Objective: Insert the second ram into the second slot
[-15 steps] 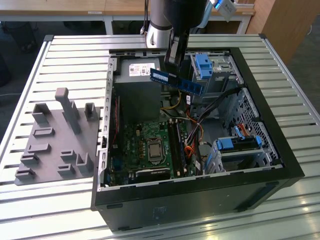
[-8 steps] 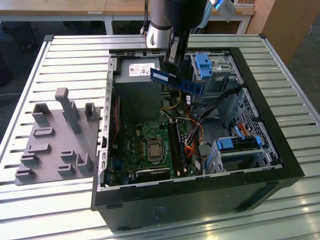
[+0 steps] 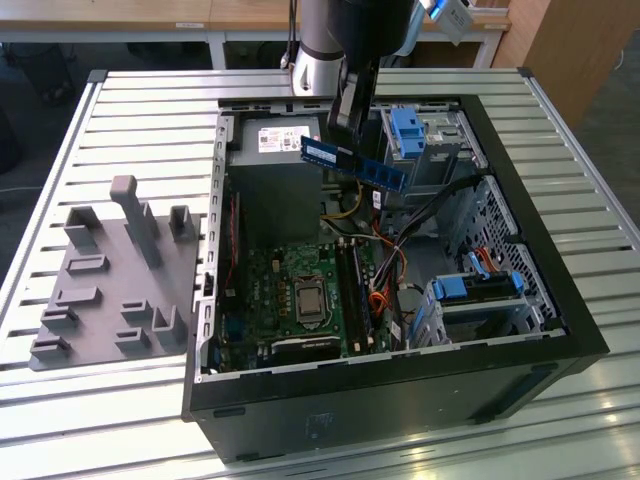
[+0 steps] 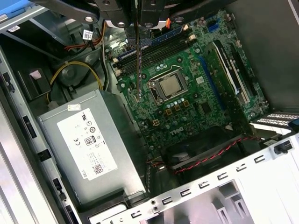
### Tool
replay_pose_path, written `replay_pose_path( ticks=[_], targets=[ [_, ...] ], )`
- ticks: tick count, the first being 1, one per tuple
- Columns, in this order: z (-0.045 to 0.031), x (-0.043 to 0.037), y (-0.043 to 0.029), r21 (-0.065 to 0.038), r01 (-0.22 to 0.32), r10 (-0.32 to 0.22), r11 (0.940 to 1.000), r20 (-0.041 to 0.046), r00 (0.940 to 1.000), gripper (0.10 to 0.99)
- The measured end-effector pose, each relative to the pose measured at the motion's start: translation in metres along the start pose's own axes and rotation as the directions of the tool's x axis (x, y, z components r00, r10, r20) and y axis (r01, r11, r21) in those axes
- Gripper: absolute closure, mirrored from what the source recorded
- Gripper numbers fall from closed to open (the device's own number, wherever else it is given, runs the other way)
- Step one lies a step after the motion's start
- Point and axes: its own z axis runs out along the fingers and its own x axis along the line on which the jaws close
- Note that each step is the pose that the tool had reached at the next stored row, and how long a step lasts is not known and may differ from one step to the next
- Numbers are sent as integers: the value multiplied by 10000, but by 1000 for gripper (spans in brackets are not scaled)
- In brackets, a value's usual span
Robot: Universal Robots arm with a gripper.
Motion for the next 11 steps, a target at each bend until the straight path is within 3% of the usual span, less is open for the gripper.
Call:
replay_pose_path(
  ticks=[11],
  targets=[
    [0,3,-2,2,-128,128,9999,4,9999,949]
  ],
)
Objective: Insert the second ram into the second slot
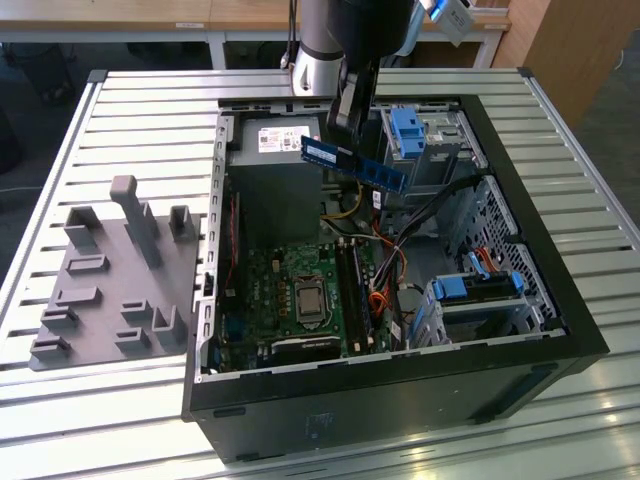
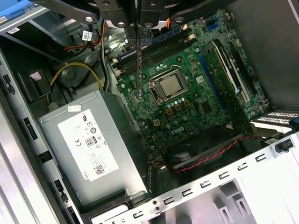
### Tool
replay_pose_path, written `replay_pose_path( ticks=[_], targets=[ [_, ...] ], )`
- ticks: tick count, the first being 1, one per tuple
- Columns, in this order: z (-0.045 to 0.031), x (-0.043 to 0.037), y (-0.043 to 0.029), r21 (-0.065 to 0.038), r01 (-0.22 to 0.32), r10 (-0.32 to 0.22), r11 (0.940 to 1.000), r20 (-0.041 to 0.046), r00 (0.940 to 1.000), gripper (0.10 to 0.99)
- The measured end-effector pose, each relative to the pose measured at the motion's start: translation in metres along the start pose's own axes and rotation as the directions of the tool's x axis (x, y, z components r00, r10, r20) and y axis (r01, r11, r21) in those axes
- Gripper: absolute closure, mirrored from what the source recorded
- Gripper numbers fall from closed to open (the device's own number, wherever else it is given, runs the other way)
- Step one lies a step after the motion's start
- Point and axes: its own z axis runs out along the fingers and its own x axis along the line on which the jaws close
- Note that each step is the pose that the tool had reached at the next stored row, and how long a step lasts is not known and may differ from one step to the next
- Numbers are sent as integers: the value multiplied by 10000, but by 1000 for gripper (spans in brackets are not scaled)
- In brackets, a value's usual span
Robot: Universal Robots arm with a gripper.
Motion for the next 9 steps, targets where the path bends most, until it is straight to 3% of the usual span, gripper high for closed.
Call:
replay_pose_path(
  ticks=[9],
  targets=[
    [0,26,-13,6,-153,153,9999,-2,9999,949]
  ],
)
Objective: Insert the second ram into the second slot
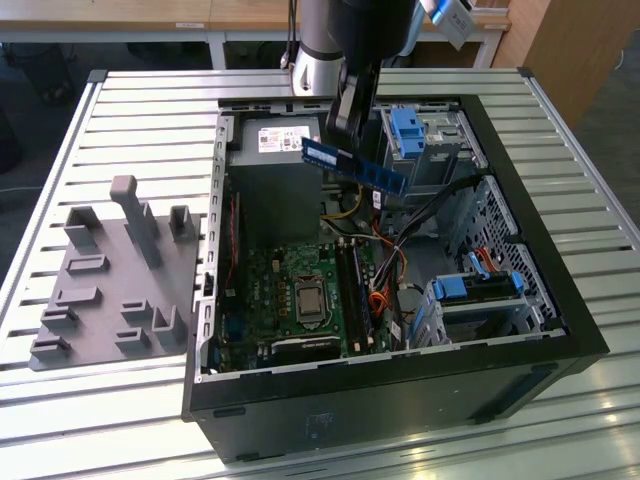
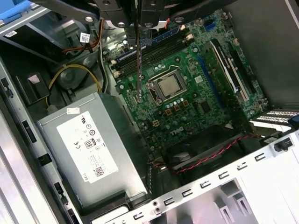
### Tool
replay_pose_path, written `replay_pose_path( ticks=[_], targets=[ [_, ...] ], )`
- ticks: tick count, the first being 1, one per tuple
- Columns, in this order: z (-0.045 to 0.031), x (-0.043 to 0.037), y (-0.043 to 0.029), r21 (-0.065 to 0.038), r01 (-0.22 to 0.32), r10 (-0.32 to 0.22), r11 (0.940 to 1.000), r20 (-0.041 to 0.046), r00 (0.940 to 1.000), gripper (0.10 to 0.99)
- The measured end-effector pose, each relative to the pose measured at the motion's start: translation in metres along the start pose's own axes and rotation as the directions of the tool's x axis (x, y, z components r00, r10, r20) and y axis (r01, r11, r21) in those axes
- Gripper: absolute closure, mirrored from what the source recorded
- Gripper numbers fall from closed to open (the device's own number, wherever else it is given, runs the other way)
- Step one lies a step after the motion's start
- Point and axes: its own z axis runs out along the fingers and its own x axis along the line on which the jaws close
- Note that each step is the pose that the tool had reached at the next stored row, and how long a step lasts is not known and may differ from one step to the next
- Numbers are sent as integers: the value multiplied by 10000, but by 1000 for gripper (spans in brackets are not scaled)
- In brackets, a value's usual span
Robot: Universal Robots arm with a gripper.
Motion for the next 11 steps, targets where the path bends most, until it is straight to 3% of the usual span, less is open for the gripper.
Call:
replay_pose_path(
  ticks=[11],
  targets=[
    [2,16,-8,15,-294,294,9996,-11,9996,949]
  ],
)
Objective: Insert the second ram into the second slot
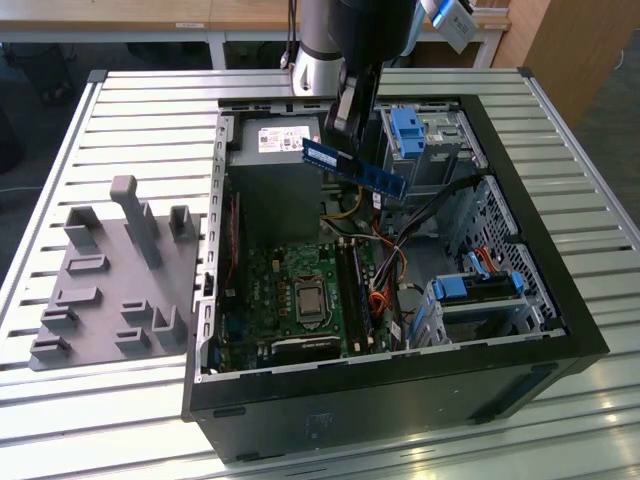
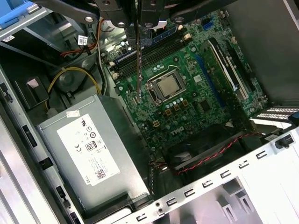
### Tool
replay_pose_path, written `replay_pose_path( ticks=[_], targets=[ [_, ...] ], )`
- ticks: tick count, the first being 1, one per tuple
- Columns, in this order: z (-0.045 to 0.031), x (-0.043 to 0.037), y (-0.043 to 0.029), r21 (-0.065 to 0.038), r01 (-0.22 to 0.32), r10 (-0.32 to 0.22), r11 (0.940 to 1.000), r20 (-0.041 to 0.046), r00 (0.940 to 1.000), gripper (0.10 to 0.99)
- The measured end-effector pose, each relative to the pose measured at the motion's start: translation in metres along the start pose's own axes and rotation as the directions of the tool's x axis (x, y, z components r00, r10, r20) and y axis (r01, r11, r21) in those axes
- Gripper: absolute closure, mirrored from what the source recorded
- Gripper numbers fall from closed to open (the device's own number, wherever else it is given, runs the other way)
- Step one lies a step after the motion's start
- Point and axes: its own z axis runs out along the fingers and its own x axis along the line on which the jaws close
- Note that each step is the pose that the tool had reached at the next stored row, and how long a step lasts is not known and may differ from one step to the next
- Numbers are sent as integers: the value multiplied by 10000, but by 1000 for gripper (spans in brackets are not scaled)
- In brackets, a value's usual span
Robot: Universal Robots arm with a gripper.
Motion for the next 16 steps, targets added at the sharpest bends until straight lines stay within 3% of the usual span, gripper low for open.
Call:
replay_pose_path(
  ticks=[16],
  targets=[
    [3,12,-7,14,-408,408,9992,-2,9992,949]
  ],
)
